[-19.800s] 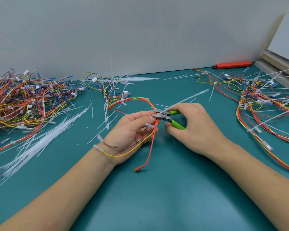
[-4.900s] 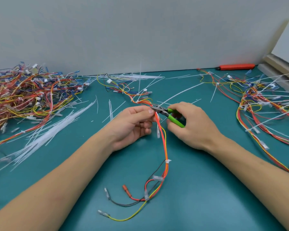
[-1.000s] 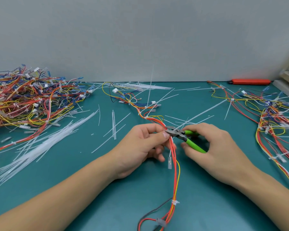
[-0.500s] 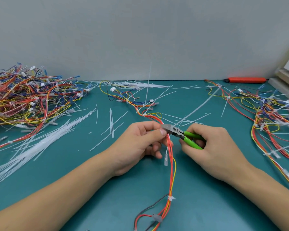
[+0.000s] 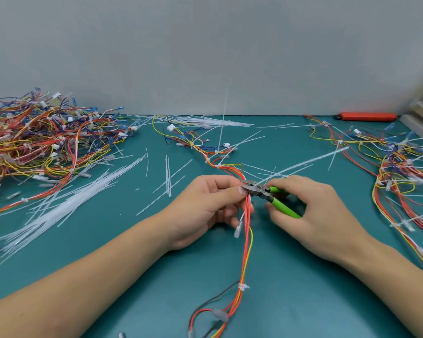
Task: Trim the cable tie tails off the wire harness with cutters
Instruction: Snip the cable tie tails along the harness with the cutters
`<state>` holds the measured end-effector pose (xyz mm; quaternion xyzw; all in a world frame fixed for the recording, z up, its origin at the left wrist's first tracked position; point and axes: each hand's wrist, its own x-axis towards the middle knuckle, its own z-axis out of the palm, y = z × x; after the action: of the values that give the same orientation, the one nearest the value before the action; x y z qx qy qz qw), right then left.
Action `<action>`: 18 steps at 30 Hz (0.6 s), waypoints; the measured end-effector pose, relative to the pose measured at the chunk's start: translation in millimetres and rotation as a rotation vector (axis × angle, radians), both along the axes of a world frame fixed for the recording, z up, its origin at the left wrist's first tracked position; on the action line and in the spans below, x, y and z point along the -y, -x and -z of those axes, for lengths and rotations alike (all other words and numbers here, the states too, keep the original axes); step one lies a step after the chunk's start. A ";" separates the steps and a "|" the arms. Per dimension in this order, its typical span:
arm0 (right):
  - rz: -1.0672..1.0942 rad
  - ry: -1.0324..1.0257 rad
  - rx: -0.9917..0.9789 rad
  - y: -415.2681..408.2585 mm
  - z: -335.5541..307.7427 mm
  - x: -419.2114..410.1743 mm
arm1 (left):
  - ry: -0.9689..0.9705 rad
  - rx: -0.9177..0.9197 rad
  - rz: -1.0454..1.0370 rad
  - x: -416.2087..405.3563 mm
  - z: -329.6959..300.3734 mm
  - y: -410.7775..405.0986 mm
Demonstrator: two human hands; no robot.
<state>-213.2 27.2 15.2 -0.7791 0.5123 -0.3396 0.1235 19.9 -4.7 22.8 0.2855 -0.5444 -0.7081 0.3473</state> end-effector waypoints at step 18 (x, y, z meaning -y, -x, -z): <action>0.030 0.013 0.067 -0.8 3.8 0.4 | 0.003 -0.028 0.001 1.1 2.1 -1.2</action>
<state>-212.4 26.7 11.4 -0.7603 0.5172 -0.3706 0.1305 21.1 -5.8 20.7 0.2747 -0.5407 -0.7113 0.3552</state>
